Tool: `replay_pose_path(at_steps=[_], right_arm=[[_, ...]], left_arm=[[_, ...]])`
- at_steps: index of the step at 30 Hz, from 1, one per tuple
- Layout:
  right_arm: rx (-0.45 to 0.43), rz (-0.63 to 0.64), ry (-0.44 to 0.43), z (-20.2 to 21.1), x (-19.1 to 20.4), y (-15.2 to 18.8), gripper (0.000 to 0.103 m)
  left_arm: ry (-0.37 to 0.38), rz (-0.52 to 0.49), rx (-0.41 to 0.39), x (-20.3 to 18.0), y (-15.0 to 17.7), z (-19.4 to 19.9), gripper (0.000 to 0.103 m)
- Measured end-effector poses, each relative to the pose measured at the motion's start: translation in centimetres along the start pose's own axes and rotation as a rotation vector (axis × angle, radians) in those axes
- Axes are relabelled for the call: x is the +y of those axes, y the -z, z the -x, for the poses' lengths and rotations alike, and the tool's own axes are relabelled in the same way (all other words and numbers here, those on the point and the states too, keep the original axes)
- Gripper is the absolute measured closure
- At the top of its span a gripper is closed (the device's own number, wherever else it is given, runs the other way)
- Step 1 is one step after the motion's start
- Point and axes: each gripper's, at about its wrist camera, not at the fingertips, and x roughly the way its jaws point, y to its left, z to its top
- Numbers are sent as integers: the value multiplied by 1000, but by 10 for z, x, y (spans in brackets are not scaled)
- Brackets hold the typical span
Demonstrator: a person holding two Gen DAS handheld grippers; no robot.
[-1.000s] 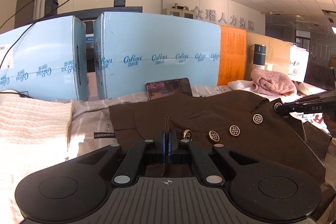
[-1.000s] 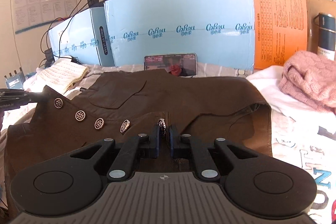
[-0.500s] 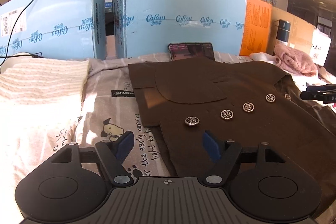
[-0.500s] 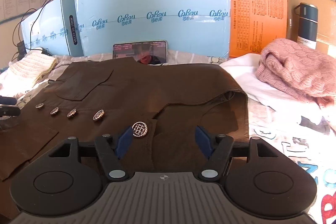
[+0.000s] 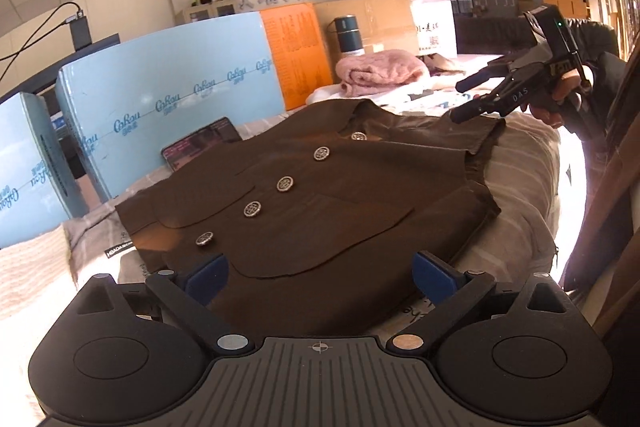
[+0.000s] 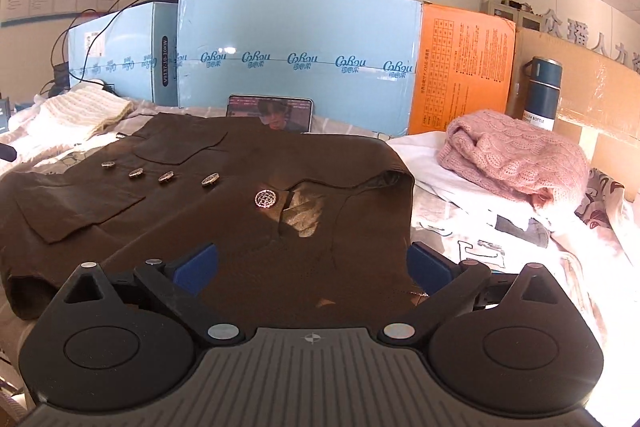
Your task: Fold clothes
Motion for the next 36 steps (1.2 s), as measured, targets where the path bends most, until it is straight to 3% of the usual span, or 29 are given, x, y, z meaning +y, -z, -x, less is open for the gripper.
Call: replay_pose_path(at_steps=[4,7,13,17,21,25,28,31,36], right_arm=[[51,105,-57,10,16,7,0],[91,168,-98,14,27,14,0],[165,318,-27,6,46,22,0],[161,393,-40,-4,56,18,0],[135,456,-106,-18,70,10,0],[97,481,-178,-32,84,2,0],[71,494,-183,-37,87,0,0],[67,499,-140,-36,77,4,0],[87,425,19,-33,43,9,4]], left_arm=[[-9,-81,47,-15,3,0,3],[-92,-131,102,-18,7,-4,3],[-174,-190,180,-15,13,-9,3],[-162,-201,168,-16,11,-14,3],[-135,-233,141,-18,7,-23,3],[-131,-287,94,-21,4,-37,3],[-134,-306,82,-17,4,-42,3],[-194,-297,113,-3,10,-41,3],[-256,-217,132,19,16,-37,4]])
